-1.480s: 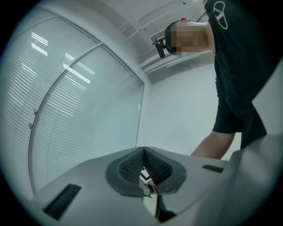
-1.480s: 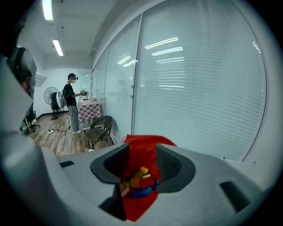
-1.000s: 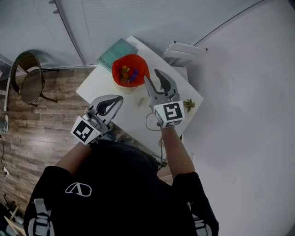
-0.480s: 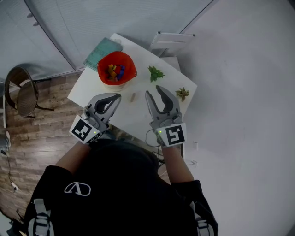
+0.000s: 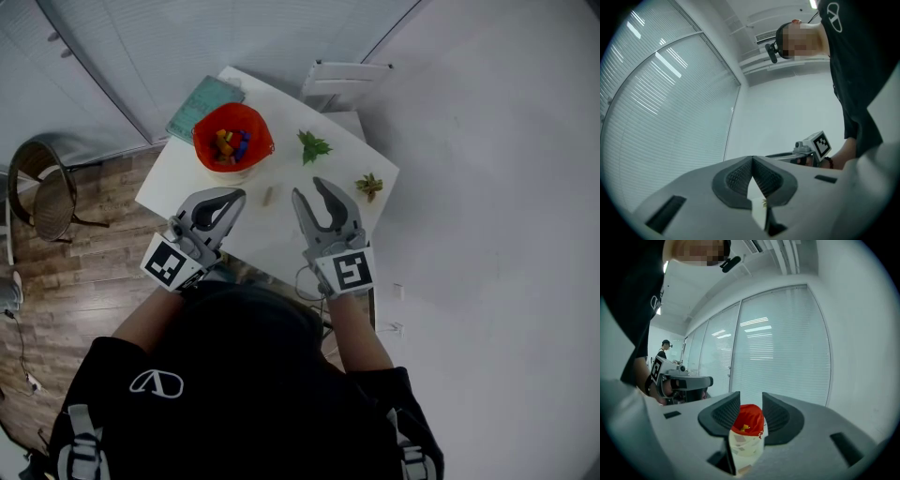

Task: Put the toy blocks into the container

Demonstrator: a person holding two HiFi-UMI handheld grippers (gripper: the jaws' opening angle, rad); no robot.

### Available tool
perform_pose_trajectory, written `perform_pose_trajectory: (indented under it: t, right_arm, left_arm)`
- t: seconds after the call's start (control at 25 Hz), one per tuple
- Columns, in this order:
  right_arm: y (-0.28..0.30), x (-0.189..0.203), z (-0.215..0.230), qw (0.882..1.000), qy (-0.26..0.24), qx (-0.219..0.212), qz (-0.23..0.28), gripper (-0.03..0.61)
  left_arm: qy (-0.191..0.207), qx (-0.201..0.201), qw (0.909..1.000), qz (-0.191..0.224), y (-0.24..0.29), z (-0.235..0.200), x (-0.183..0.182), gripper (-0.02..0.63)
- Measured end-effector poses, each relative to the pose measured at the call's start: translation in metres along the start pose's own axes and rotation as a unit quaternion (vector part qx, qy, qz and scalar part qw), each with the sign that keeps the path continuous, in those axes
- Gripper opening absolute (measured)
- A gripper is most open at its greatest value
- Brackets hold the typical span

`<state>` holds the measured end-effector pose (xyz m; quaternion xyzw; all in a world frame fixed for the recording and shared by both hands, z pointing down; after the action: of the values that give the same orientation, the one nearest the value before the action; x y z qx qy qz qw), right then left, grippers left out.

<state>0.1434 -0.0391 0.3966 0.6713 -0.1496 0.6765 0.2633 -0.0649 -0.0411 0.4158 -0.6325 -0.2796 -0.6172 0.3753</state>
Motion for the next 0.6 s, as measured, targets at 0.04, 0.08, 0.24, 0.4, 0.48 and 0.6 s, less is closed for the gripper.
perform_pose_trajectory:
  t: [0.04,0.08,0.24,0.4,0.48,0.6]
  right_arm:
    - [0.002,0.004,0.002,1.0,0.004,0.002,-0.011,0.153]
    - [0.005,0.01,0.005,1.0,0.007,0.005,-0.021,0.153]
    - [0.022,0.053,0.021,0.997,0.033,0.011,-0.073,0.156]
    - [0.048,0.108,0.032,0.979,0.104,0.021,-0.175,0.163]
    - [0.061,0.136,0.037,0.965,0.149,0.028,-0.216,0.171]
    - [0.08,0.178,0.042,0.939,0.208,0.043,-0.271,0.176]
  left_arm:
    - [0.0,-0.001,1.0,0.0,-0.001,0.0,0.0,0.005]
    - [0.0,-0.003,1.0,-0.001,-0.001,0.0,0.001,0.005]
    - [0.001,-0.011,0.9999,-0.002,-0.005,0.0,0.003,0.005]
    - [-0.002,-0.021,0.9998,-0.003,-0.015,-0.006,0.003,0.005]
    - [-0.004,-0.026,0.9996,-0.003,-0.021,-0.008,0.003,0.005]
    - [-0.006,-0.035,0.9994,-0.004,-0.03,-0.011,0.005,0.005]
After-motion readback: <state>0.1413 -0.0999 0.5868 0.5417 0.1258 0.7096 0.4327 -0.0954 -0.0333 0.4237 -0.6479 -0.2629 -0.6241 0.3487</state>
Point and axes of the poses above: the fingertips, and each gripper's own axes: y forward along the fingers, z to its right, x out of its underside, the point moved 8 cm from there along -y, backward along the fingers, and after that the axes turned 9 degrees about y, right-handed, at the moved point
